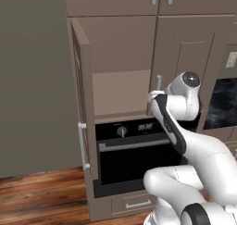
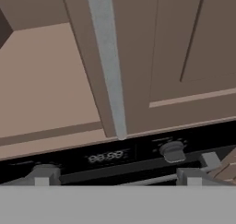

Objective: Open the cabinet. Pick the spray and place it next to the sink. Then close the cabinet.

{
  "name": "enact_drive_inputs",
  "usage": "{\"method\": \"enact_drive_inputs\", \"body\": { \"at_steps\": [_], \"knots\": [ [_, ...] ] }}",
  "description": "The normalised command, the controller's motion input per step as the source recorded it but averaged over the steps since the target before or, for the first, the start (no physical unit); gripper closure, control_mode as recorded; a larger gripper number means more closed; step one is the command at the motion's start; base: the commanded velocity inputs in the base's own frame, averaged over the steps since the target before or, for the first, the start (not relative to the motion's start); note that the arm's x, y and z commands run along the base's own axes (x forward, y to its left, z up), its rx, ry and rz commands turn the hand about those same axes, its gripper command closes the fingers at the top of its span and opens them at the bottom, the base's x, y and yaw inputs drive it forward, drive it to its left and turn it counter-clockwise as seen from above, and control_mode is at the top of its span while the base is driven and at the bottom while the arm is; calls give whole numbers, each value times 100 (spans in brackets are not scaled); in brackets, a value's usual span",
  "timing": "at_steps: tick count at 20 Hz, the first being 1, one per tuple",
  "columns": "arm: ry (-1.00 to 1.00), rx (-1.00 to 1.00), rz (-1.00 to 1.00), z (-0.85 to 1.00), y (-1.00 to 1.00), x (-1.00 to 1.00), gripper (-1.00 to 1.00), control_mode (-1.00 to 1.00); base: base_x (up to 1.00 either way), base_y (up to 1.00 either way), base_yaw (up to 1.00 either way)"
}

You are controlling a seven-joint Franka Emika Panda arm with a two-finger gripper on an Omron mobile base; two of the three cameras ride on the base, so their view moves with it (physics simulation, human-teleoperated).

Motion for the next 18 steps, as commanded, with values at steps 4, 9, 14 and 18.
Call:
{"method": "enact_drive_inputs", "body": {
  "at_steps": [4,9,14,18],
  "knots": [
    [0,0,5,-2,-19,4,-100,-100,0,0,0],
    [-2,0,6,-23,-2,6,-100,-100,0,0,0],
    [-3,0,5,-26,0,14,-100,-100,0,0,0],
    [0,0,4,-3,0,24,-100,-100,0,0,0]
  ]
}}
